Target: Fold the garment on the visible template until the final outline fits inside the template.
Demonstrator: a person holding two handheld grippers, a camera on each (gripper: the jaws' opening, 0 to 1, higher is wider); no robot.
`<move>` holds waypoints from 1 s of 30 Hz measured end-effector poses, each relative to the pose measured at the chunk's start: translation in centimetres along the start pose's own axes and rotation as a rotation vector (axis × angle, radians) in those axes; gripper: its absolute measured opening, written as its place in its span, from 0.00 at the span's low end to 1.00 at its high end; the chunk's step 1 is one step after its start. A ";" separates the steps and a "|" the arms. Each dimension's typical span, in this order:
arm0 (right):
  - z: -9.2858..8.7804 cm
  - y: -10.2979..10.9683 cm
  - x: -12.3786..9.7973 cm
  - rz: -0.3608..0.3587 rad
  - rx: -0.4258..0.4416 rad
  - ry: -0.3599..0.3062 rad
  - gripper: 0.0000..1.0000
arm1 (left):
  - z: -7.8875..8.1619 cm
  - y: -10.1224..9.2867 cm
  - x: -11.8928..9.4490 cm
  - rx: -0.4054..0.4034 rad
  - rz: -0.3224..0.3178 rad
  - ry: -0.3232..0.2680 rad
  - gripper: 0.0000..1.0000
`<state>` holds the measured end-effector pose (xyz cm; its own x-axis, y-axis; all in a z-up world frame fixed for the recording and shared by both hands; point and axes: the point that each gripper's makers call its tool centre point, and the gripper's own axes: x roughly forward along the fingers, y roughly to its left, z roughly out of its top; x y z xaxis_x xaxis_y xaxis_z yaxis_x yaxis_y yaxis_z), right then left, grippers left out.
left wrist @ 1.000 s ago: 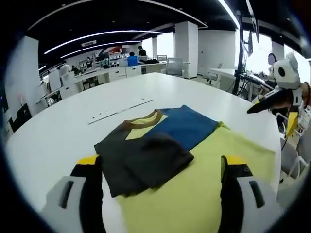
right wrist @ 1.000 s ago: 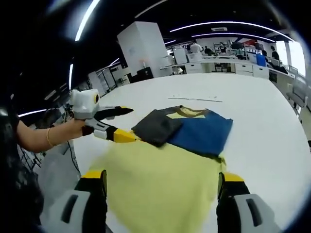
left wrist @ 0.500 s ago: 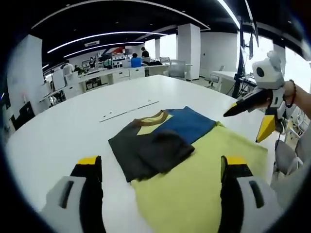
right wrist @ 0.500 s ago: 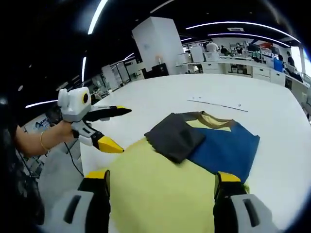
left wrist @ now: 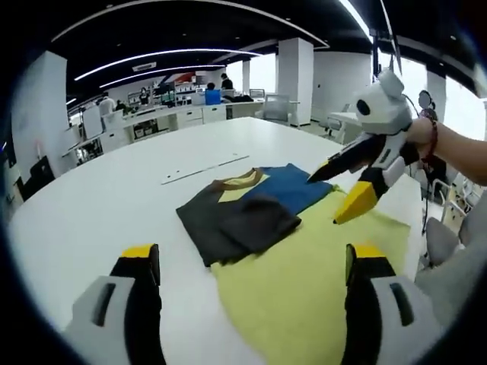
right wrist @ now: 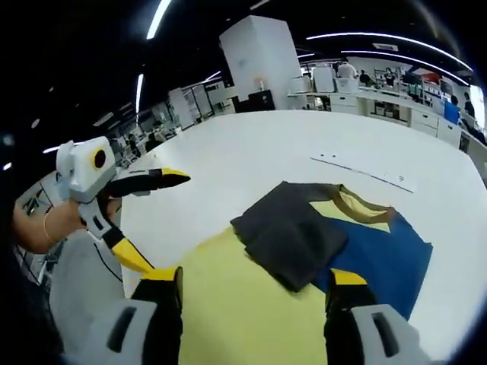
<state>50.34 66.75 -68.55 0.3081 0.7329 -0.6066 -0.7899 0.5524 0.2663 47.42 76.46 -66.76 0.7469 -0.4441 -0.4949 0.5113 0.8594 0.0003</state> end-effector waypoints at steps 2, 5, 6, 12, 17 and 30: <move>0.2 0.3 0.7 0.012 0.001 0.004 0.74 | -0.2 -0.1 -0.3 -0.006 -0.008 -0.001 0.99; 0.5 0.7 2.0 0.027 -0.004 0.014 0.72 | -0.4 -0.1 -0.6 -0.007 -0.008 -0.005 0.99; 0.6 0.9 2.5 0.039 0.003 0.013 0.71 | -0.5 -0.2 -0.8 -0.011 -0.010 -0.006 0.99; 1.6 1.2 4.5 0.061 0.029 0.001 0.63 | -1.1 -0.7 -1.2 0.000 -0.015 -0.005 0.99; 1.7 0.4 6.1 0.036 0.041 0.006 0.58 | -1.4 -0.7 -1.5 0.007 -0.013 0.001 0.99; 0.9 -1.0 10.4 -0.062 0.014 0.034 0.41 | -2.6 -1.7 -2.5 0.000 -0.013 0.005 0.97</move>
<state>54.81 74.21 -74.45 0.3374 0.6833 -0.6475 -0.7626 0.6017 0.2376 43.58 76.74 -67.77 0.7378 -0.4544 -0.4992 0.5211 0.8535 -0.0066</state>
